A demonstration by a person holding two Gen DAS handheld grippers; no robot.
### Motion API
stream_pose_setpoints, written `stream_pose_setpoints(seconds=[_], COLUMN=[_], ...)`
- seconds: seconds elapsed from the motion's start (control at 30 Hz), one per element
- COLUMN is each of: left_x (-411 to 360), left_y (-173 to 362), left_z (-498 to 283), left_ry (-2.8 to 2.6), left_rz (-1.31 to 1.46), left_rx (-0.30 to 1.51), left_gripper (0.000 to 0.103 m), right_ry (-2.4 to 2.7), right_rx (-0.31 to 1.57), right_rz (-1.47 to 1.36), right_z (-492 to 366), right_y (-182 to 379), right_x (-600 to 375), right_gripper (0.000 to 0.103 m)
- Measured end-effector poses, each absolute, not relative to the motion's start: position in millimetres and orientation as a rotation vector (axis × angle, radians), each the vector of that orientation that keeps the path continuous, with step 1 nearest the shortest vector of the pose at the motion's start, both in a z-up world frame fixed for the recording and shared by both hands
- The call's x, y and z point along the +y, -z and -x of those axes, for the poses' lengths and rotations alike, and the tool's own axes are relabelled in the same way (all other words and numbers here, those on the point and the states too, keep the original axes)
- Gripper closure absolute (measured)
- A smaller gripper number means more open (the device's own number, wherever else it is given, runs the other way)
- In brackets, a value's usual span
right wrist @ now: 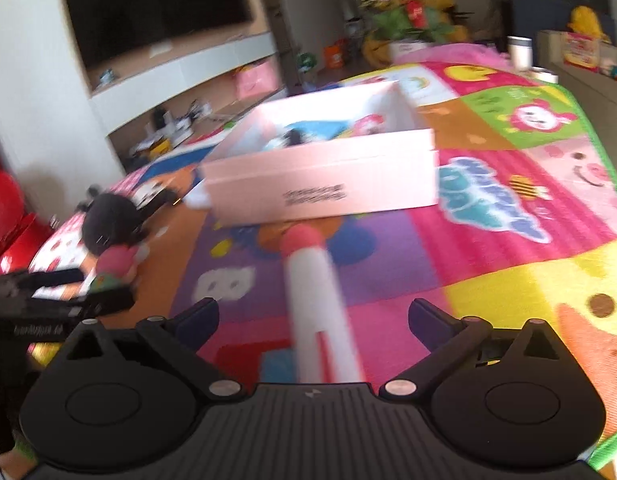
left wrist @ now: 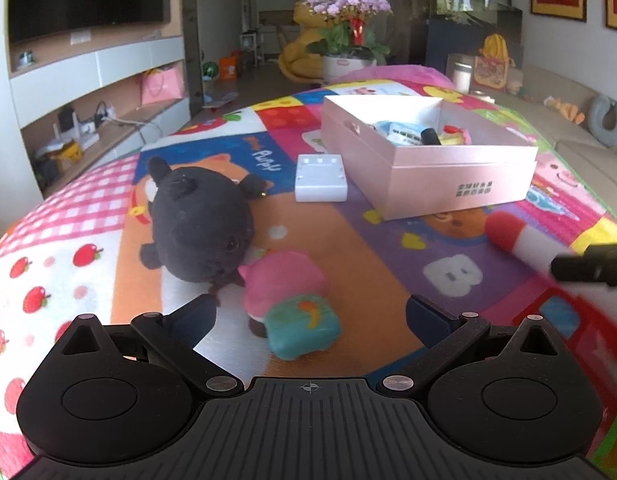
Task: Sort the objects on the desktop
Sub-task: 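Lift the rocket toy with the right gripper and carry it toward the box, then grasp the pink-and-teal cupcake toy with the left gripper while the right holds the rocket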
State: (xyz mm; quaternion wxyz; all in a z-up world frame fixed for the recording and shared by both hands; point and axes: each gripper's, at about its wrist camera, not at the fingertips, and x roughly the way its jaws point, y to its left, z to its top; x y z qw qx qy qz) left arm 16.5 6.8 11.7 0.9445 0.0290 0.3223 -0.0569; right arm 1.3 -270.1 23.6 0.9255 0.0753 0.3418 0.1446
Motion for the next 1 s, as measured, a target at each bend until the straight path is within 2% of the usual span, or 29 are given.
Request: stream_pose_setpoints(seconds=[0.37, 0.6, 1.0], left_x=[1, -29, -8], left_y=[-5, -9, -11], left_z=[-54, -18, 7], left_ry=[0.266, 0.520, 0.377], left_rz=[-0.071, -0.130, -0.041], left_rx=[0.671, 0.643, 0.690], left_gripper=[0.000, 0.000, 0.000], right_ry=[-0.224, -0.223, -0.210], right_rx=[0.691, 0.688, 0.685], right_rz=[-0.180, -0.179, -0.191], right_z=[-5, -4, -3], right_y=[-12, -11, -11], right_x=[-280, -281, -280], right_gripper=[0.000, 0.000, 0.000])
